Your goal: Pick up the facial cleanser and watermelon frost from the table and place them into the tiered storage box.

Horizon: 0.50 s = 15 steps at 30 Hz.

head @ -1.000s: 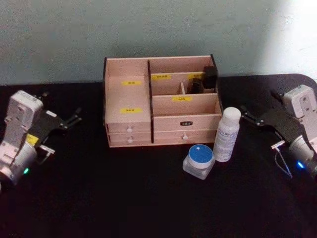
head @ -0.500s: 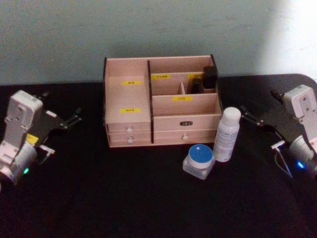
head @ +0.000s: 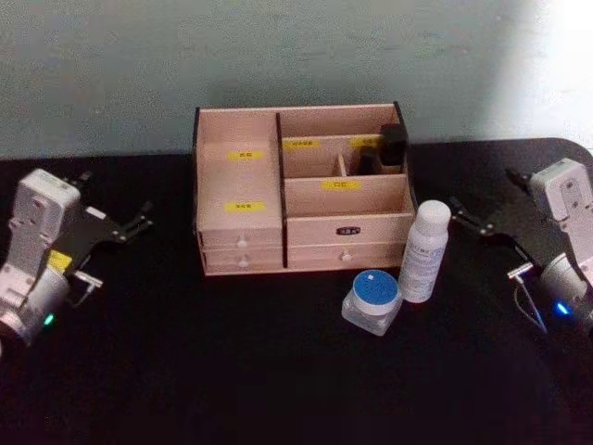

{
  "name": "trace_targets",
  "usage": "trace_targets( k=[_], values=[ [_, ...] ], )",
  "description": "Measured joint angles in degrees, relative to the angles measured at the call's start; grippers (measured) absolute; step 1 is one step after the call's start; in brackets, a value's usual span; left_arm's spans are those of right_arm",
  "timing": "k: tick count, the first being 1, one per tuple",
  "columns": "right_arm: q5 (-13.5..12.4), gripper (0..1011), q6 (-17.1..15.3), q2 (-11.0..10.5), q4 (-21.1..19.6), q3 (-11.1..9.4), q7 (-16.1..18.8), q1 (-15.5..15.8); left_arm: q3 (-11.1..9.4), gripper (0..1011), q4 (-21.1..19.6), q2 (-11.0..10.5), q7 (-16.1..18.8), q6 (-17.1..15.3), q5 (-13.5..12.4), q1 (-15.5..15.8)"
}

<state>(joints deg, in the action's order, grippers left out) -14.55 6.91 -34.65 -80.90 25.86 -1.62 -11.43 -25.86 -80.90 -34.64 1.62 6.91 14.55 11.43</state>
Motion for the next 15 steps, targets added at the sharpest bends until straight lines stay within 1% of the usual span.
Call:
trace_targets(
  k=[15],
  values=[
    [0.0,1002,0.0,0.0,0.0,0.0,0.0,0.0,0.0,1001,0.0,0.0,0.0,0.0,0.0,0.0]
  ],
)
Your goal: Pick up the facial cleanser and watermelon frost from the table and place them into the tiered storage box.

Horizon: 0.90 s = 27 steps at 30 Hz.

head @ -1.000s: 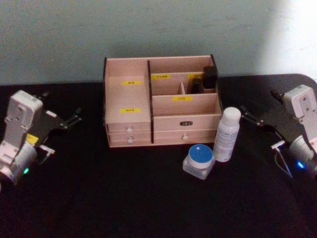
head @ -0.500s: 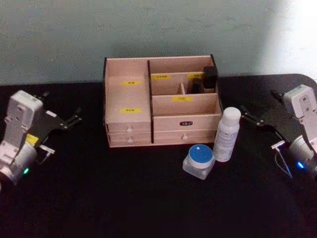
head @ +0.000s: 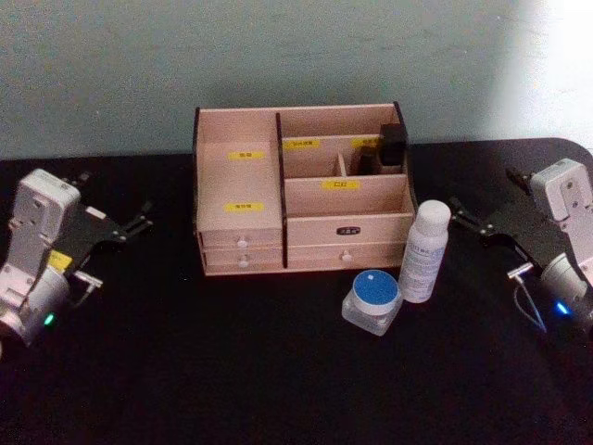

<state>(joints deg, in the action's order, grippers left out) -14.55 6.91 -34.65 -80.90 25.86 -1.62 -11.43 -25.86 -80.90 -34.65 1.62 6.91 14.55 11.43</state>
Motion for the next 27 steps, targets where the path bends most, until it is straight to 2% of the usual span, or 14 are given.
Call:
trace_targets(
  k=[19,27],
  values=[
    [0.0,1002,0.0,0.0,0.0,-0.1,0.1,0.0,0.0,1001,0.0,0.0,0.0,0.0,0.0,0.0],
    [-0.4,1003,-1.1,-0.6,-2.8,-1.9,1.3,3.1,0.0,1001,0.0,0.0,0.0,0.0,0.0,0.0]
  ],
)
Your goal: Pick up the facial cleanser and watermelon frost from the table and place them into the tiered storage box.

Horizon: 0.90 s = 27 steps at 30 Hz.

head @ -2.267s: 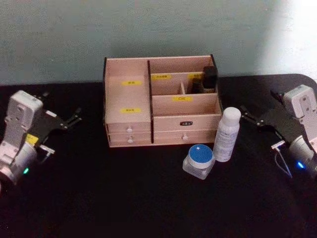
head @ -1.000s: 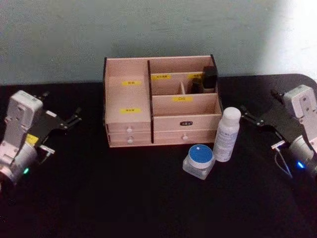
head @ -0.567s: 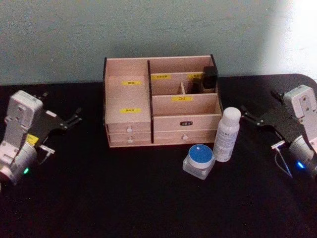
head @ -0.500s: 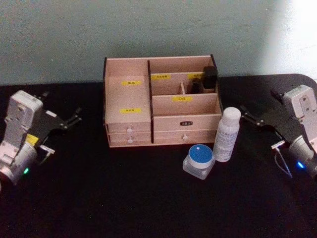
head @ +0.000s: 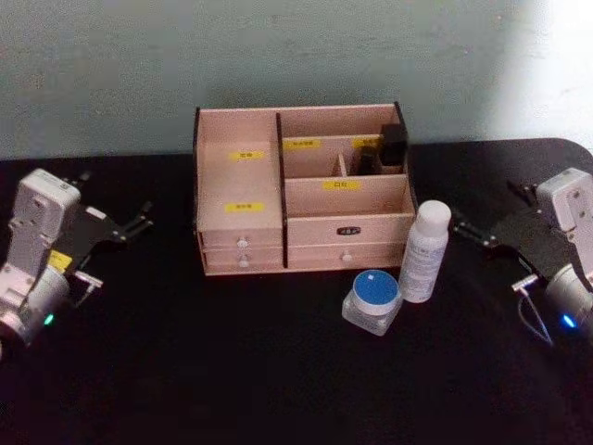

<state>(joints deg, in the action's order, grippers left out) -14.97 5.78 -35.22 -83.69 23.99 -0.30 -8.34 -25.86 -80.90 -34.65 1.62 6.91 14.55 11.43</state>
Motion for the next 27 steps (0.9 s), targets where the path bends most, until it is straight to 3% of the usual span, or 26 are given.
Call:
trace_targets(
  k=[10,18,24,27],
  values=[
    [-1.3,1002,-3.9,-3.1,-7.9,-2.9,0.6,7.2,0.0,1001,0.0,0.0,0.0,0.0,0.0,0.0],
    [-4.3,1002,-7.0,-5.8,-14.8,-5.2,3.8,13.5,0.0,1001,0.0,0.0,0.0,0.0,0.0,0.0],
    [-8.3,1002,-7.5,-5.7,-16.7,-6.5,7.8,15.4,0.0,1001,0.0,0.0,0.0,0.0,0.0,0.0],
    [-10.2,1003,-6.7,-4.3,-16.3,-6.9,10.1,15.3,0.0,1001,0.0,0.0,0.0,0.0,0.0,0.0]
  ],
)
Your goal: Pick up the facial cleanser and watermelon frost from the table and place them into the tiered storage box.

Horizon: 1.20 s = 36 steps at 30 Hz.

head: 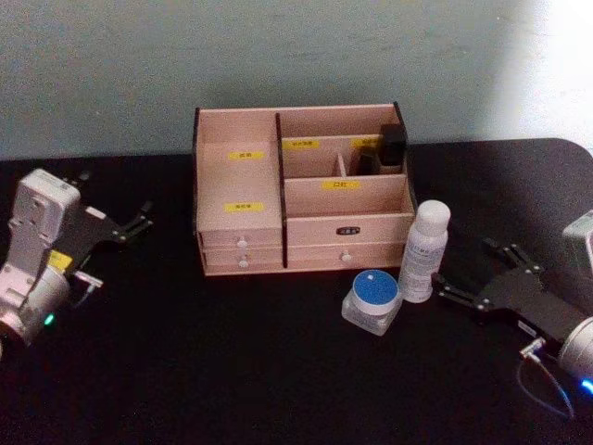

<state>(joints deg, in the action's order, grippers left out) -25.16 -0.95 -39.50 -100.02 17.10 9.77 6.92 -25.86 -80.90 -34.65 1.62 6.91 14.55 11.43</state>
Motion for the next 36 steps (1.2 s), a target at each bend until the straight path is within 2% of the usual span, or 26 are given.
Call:
trace_targets(
  k=[5,12,19,31,36],
  values=[
    [-0.5,1003,0.7,2.3,1.6,0.1,1.3,-1.5,0.0,1001,0.0,0.0,0.0,0.0,0.0,0.0],
    [1.4,1002,1.0,5.7,5.2,1.4,2.5,-5.0,0.0,1001,0.0,0.0,0.0,0.0,0.0,0.0],
    [2.1,1003,1.0,8.1,8.2,1.7,3.9,-7.3,0.0,1001,0.0,0.0,0.0,0.0,0.0,0.0],
    [1.7,1003,0.9,11.5,11.8,0.5,6.4,-9.4,0.0,1001,0.0,0.0,0.0,0.0,0.0,0.0],
    [1.7,1003,0.5,12.2,12.5,0.2,7.0,-9.8,0.0,1001,0.0,0.0,0.0,0.0,0.0,0.0]
  ],
)
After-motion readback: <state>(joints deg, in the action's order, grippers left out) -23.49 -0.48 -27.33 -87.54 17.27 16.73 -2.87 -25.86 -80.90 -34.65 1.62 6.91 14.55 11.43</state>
